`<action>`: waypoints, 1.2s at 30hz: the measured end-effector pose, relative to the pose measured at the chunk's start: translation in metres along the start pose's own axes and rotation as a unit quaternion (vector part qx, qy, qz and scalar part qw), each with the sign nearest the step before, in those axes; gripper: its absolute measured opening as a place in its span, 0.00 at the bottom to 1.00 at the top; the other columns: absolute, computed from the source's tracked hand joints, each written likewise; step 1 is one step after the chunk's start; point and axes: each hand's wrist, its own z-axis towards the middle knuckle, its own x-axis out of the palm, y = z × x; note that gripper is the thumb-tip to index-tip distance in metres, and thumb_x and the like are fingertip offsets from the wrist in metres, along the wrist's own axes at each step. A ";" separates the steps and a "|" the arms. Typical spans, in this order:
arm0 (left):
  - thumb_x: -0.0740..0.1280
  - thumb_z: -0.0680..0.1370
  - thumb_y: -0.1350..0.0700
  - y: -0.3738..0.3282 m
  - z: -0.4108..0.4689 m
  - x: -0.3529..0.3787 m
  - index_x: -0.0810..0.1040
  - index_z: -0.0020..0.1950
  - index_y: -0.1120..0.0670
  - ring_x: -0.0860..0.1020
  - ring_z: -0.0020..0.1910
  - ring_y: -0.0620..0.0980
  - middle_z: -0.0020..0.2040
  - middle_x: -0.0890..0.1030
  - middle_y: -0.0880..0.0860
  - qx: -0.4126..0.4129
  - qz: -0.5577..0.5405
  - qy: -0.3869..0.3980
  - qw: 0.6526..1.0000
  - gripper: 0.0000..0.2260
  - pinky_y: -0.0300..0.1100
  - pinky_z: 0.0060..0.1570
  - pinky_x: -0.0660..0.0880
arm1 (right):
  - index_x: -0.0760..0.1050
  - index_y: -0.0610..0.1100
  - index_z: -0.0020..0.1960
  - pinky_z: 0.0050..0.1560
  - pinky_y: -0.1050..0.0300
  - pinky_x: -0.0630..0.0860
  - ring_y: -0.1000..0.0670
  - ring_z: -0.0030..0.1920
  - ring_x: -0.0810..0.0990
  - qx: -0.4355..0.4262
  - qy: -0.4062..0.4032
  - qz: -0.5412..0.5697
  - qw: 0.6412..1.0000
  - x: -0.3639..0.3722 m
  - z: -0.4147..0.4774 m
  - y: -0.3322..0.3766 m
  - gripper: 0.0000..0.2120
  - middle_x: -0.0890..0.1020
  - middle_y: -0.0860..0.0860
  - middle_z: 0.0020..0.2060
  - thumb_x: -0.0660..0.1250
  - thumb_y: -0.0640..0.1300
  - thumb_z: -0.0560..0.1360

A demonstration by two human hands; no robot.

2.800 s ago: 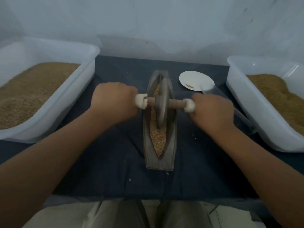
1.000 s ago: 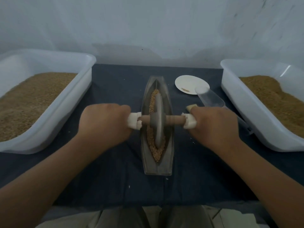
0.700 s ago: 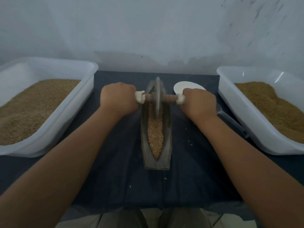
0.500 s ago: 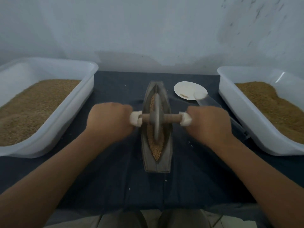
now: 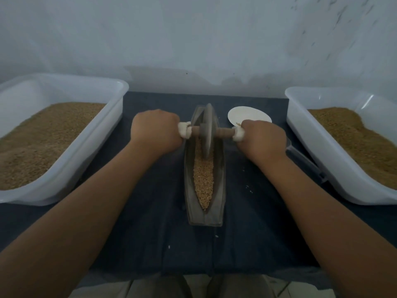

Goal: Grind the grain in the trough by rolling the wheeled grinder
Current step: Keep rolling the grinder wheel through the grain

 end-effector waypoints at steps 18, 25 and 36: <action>0.64 0.73 0.39 0.003 0.010 -0.003 0.73 0.36 0.48 0.75 0.34 0.53 0.34 0.73 0.46 0.001 -0.014 0.030 0.999 0.14 0.44 0.35 0.66 | 0.68 0.48 0.37 0.33 0.56 0.61 0.44 0.34 0.74 -0.006 -0.004 0.000 1.000 -0.003 0.009 0.001 0.20 0.78 0.51 0.33 0.56 0.60 0.81; 0.66 0.73 0.40 0.004 -0.058 -0.021 0.67 0.35 0.45 0.70 0.29 0.46 0.31 0.71 0.45 0.026 -0.001 0.047 0.999 0.14 0.41 0.31 0.63 | 0.69 0.55 0.36 0.29 0.60 0.55 0.57 0.26 0.63 -0.058 0.001 -0.014 0.998 -0.027 -0.048 -0.010 0.21 0.68 0.58 0.26 0.54 0.68 0.78; 0.66 0.72 0.39 0.004 -0.020 -0.001 0.71 0.35 0.47 0.75 0.31 0.50 0.32 0.74 0.46 -0.002 -0.022 0.045 0.999 0.14 0.41 0.32 0.65 | 0.68 0.51 0.37 0.29 0.59 0.57 0.49 0.28 0.67 -0.027 -0.042 -0.051 0.997 -0.008 -0.022 -0.002 0.17 0.65 0.56 0.27 0.66 0.59 0.77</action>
